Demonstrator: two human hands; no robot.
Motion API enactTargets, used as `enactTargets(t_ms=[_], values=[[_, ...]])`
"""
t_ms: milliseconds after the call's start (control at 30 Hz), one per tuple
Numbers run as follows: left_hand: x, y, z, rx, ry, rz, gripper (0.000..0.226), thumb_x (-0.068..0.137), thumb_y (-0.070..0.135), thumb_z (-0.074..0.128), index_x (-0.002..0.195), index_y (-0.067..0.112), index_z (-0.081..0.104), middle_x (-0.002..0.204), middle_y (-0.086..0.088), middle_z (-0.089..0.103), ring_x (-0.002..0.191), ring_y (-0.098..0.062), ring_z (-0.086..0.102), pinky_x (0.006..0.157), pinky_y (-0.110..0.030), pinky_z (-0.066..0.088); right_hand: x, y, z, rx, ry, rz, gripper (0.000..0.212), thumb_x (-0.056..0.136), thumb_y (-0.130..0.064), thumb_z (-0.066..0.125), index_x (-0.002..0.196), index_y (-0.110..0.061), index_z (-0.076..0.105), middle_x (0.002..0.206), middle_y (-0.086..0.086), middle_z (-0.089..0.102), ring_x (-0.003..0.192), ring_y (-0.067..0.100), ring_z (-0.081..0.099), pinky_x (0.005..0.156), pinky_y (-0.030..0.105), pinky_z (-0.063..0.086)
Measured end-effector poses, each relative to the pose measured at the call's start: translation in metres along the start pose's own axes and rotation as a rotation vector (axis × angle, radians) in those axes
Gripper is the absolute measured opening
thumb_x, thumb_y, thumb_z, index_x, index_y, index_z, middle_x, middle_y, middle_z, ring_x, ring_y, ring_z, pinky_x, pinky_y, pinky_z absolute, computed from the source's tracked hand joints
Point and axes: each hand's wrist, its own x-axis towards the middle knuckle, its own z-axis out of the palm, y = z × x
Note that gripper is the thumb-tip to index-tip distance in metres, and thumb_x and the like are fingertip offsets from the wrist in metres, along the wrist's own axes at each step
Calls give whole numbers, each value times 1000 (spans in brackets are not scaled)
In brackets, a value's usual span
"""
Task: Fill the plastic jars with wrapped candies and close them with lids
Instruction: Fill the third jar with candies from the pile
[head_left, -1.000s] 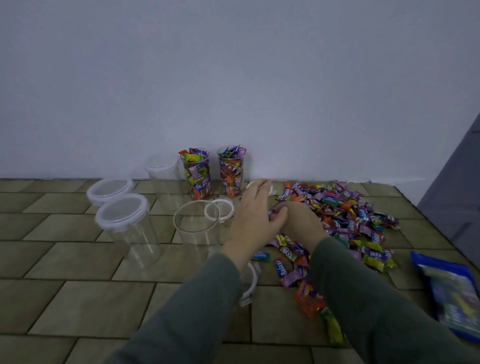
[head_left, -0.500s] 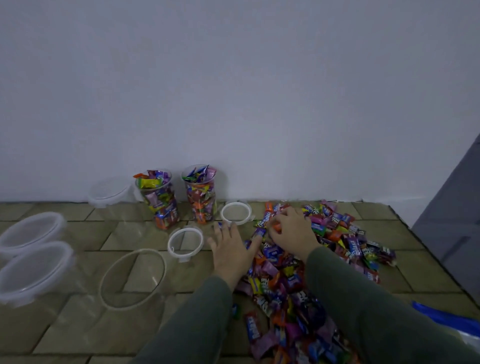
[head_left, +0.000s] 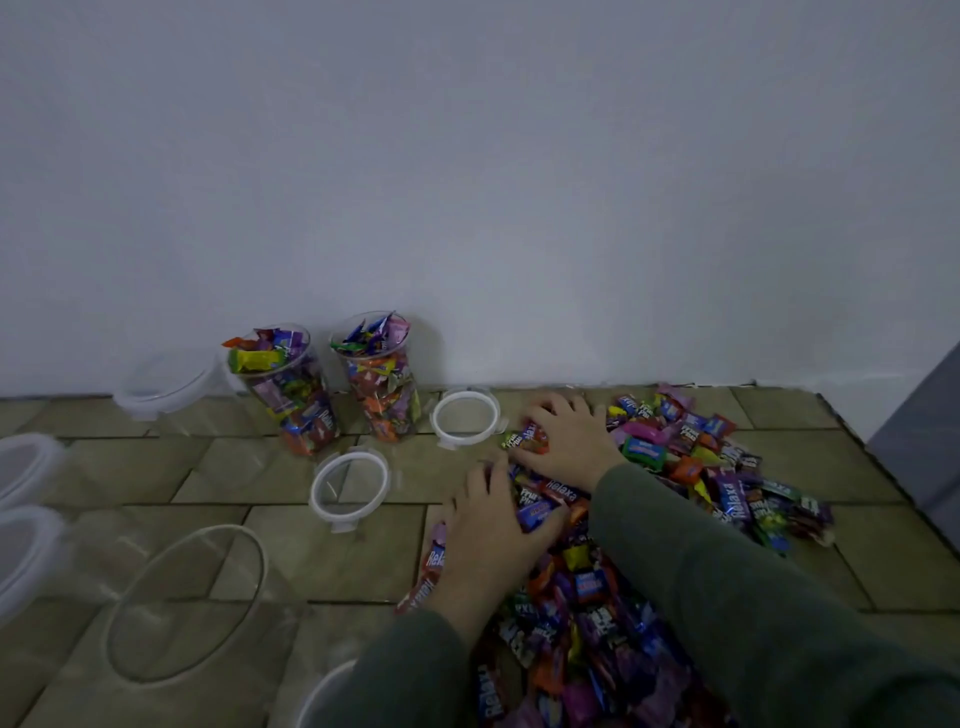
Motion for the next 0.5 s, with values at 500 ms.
enactTargets(t_ms=[500], values=[[11, -13, -4, 12, -45, 83, 30, 99, 40, 46, 114, 15, 47, 112, -4, 51, 105, -21, 49, 87, -37, 42, -17, -7, -10, 191, 51, -81, 29, 97, -37, 43, 108, -12, 53, 106, 12, 57, 98, 33, 58, 82, 42, 48]])
